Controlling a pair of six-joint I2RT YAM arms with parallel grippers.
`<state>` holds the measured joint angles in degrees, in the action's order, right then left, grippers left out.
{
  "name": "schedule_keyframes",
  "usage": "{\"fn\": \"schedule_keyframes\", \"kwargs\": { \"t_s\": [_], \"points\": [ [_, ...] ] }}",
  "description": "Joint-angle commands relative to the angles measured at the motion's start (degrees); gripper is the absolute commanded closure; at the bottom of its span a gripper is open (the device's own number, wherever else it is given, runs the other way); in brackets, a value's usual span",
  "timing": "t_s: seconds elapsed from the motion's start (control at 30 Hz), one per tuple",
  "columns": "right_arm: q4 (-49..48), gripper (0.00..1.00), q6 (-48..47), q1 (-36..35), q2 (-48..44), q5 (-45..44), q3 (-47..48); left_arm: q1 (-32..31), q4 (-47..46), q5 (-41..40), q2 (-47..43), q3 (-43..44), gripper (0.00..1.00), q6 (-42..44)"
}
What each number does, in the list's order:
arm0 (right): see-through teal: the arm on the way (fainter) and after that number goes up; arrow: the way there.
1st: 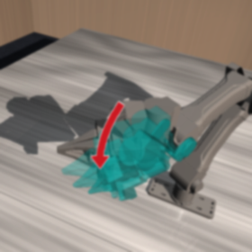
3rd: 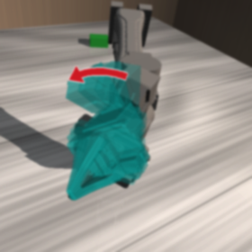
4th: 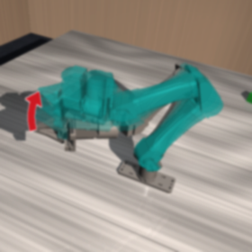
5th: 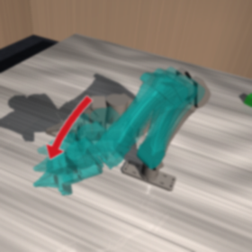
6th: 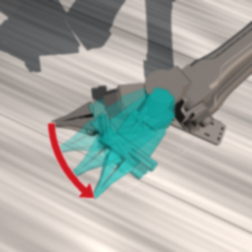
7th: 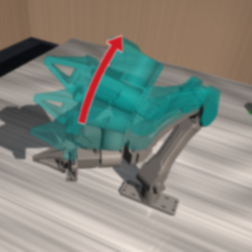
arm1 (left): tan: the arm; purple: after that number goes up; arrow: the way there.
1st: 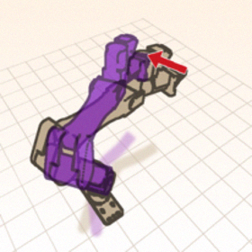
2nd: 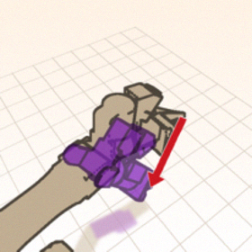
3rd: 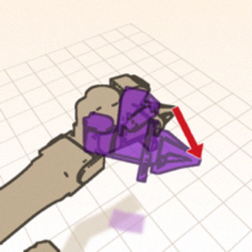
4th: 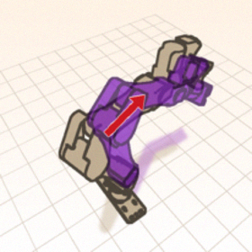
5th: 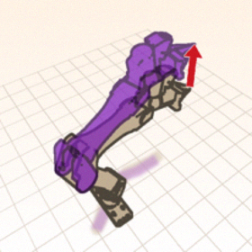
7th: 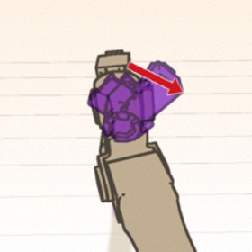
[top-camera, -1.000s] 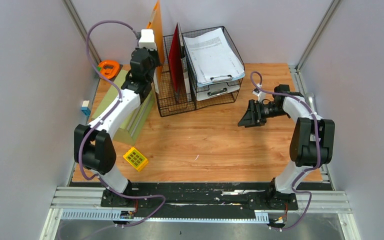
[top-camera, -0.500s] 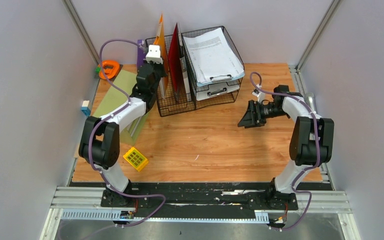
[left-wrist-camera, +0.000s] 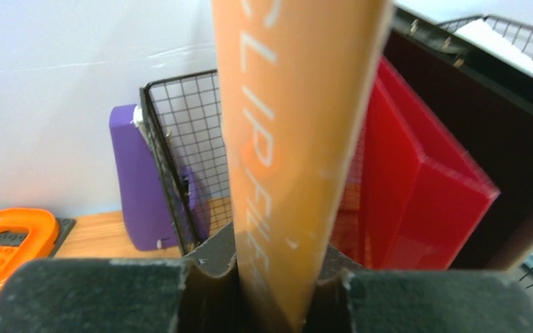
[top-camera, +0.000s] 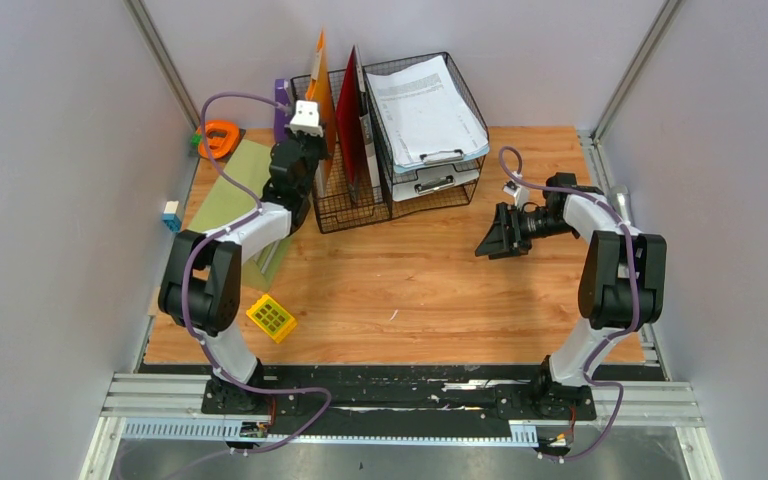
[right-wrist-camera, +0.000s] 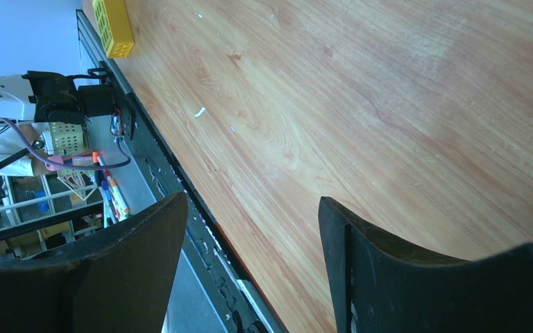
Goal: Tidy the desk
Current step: Place the folder in the storage box.
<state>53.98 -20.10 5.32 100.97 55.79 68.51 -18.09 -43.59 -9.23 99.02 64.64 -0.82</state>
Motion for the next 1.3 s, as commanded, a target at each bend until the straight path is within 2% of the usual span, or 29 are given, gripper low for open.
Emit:
{"fn": "schedule_keyframes", "kwargs": {
  "t_s": [0.0, 0.2, 0.43, 0.5, 0.57, 0.63, 0.77, 1.07, 1.27],
  "points": [
    [-1.1, 0.30, -1.8, -0.1, 0.3, 1.3, 0.0, 2.3, -4.7, 0.9, 1.0, -1.2, 1.00, 3.7],
    [-1.0, 0.30, -1.9, -0.1, 0.5, 1.4, 0.0, 3.8, -5.0, 2.7, 0.5, -1.3, 1.00, 5.0],
    [-1.0, 0.30, -1.9, -0.1, 0.3, 1.3, -0.1, 4.0, -3.4, 3.0, 0.8, -2.7, 0.98, 2.2],
    [-1.0, 0.30, -2.0, -0.1, 0.4, 1.3, 0.0, 4.0, -2.5, 2.5, 0.9, -2.8, 0.82, 1.7],
    [-0.9, 0.30, -1.9, -0.1, 0.3, 1.5, 0.1, 4.0, -0.5, 2.1, 0.8, -2.6, 0.62, 1.2],
    [-0.9, 0.30, -1.9, -0.1, -0.1, 1.7, 0.2, 4.0, 2.2, 2.7, 0.3, -2.1, 0.49, 1.2],
    [-0.9, 0.30, -1.9, -0.1, -1.8, 1.4, 0.5, 4.0, 9.7, 4.0, -1.3, -0.4, 0.31, -1.8],
    [-2.4, 0.30, -1.3, -0.1, -7.4, -1.7, 1.7, 4.0, 21.6, 9.5, -9.9, 1.6, 0.03, -3.9],
    [-7.6, 0.25, 0.7, -0.2, -16.3, -6.2, 1.7, 4.0, 32.3, 9.6, -18.1, 3.0, 0.00, -1.5]
  ]
}}
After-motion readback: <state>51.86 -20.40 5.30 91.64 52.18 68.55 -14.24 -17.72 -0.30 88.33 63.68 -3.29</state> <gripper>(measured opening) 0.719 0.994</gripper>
